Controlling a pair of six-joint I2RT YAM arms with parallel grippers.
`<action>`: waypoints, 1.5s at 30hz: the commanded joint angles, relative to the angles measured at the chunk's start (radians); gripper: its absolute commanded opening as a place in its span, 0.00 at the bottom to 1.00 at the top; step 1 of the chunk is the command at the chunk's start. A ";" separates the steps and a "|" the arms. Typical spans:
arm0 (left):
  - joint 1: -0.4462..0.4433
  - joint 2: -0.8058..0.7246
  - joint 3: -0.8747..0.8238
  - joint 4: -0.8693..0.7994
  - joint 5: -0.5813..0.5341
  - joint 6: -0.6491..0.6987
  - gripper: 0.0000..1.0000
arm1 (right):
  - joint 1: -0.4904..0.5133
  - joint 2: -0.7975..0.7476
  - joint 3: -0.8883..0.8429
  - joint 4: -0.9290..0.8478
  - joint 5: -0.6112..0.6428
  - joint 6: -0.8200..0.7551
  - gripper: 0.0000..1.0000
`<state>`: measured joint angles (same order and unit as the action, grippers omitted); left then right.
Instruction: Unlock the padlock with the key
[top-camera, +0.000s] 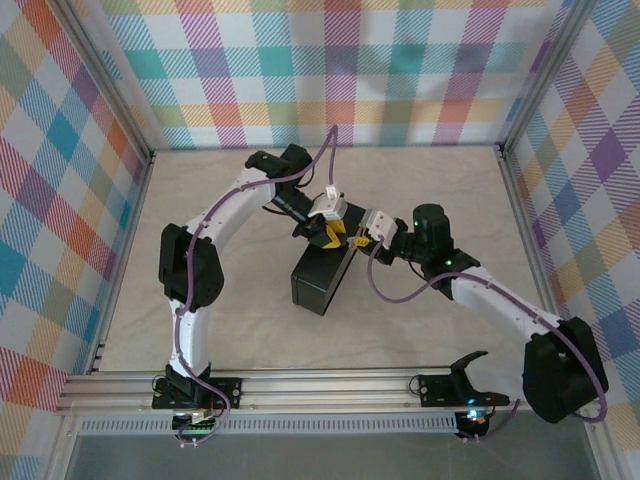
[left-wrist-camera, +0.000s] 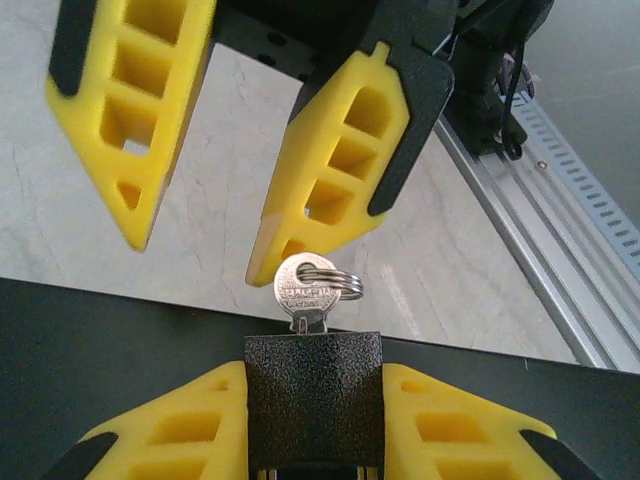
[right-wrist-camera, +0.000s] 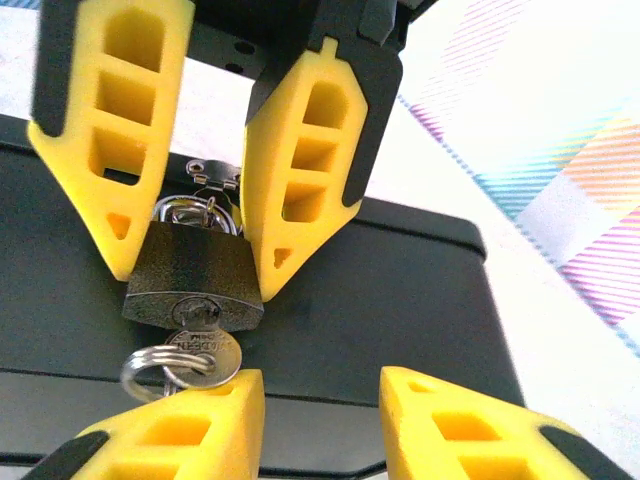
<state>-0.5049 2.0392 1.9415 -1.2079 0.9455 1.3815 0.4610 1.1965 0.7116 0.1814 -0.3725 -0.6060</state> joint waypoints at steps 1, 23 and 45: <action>0.008 -0.001 0.042 -0.024 0.064 0.026 0.22 | 0.029 -0.034 -0.005 0.053 0.040 -0.077 0.35; 0.001 -0.002 0.038 -0.019 0.079 0.025 0.21 | 0.089 -0.009 0.062 -0.047 -0.014 -0.087 0.19; -0.022 -0.016 -0.024 0.081 0.052 -0.027 0.23 | 0.119 -0.015 0.160 -0.320 -0.128 0.231 0.09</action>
<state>-0.5091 2.0411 1.9259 -1.2278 0.9688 1.3685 0.5442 1.1885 0.8192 -0.1165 -0.3653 -0.4622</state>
